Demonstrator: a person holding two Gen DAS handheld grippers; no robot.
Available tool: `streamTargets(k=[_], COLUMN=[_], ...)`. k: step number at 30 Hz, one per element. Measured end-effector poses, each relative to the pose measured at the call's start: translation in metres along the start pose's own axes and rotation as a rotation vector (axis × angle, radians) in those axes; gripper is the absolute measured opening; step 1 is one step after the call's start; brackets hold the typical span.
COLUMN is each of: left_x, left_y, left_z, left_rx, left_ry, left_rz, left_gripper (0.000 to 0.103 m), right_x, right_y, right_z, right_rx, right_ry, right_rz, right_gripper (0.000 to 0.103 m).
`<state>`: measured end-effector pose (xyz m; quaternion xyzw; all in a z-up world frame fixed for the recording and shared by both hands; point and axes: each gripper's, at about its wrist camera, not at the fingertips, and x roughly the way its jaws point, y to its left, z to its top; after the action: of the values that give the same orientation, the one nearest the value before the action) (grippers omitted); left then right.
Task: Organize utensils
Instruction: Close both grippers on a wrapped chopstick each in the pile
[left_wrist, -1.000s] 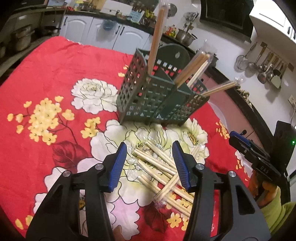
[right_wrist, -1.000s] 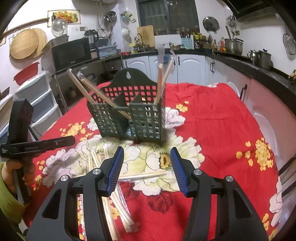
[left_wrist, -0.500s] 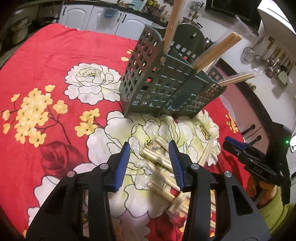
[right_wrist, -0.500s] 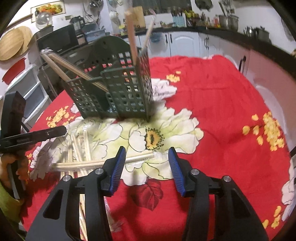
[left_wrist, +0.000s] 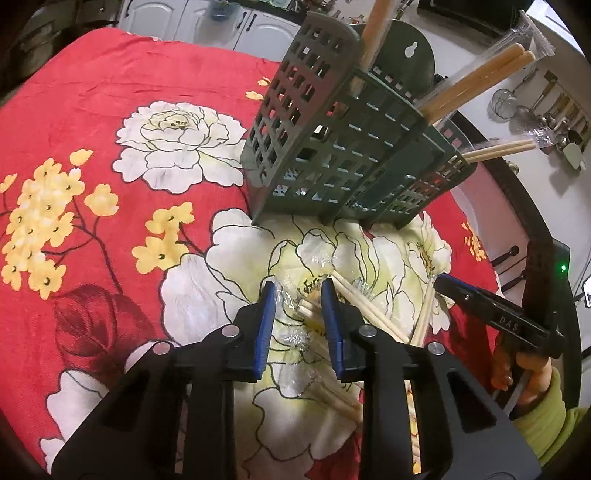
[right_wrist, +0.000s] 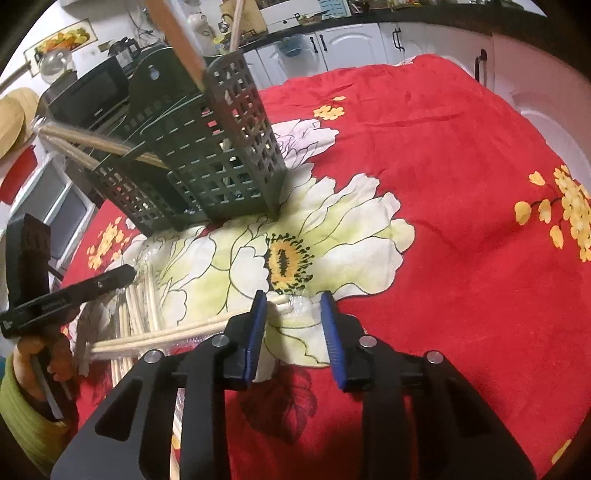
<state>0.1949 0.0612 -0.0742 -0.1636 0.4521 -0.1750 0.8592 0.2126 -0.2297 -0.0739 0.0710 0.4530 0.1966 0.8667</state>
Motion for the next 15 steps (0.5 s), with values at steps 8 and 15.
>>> streamTargets(k=[8,15], left_x=[0.002,-0.003], left_y=[-0.001,-0.005], left_z=[-0.001,-0.001], left_rx=[0.012,0.033], left_ry=[-0.003,-0.028], left_rz=[0.017,0.020], left_gripper=[0.004,0.002], right_x=[0.000,-0.016], right_y=[0.006,0.005], right_z=[0.000,0.003], right_rx=[-0.039,-0.032], right_ry=[-0.035,-0.103], right_rz=[-0.032,-0.056], right_gripper=[0.002,0.002])
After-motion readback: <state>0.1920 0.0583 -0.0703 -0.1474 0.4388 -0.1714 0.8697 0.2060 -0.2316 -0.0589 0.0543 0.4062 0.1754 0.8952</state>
